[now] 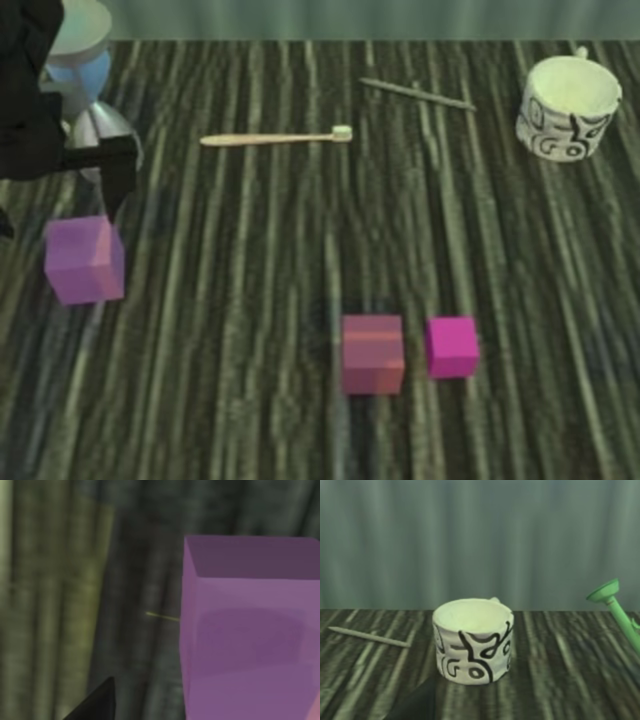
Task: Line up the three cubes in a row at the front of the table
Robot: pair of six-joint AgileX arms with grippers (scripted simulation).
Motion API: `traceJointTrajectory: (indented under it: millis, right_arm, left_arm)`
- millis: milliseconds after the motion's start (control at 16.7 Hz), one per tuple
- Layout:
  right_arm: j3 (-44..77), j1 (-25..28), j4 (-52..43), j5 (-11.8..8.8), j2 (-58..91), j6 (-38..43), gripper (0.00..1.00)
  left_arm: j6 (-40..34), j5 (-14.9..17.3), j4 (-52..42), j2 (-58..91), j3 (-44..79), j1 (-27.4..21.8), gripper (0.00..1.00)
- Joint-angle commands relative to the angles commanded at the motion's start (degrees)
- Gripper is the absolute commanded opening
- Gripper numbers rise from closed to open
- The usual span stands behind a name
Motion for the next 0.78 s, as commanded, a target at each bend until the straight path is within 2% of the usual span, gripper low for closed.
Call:
traceJointTrajectory:
  millis: [420, 780]
  right_arm:
    - [0.0, 0.0, 0.0, 0.0, 0.0, 0.0, 1.0]
    - [0.0, 0.0, 0.0, 0.0, 0.0, 0.0, 1.0]
  left_arm:
    - [0.09, 0.04, 15.38, 5.42, -9.36, -0.09, 1.0]
    - [0.08, 0.05, 17.24, 6.37, -10.71, -0.1, 1.0]
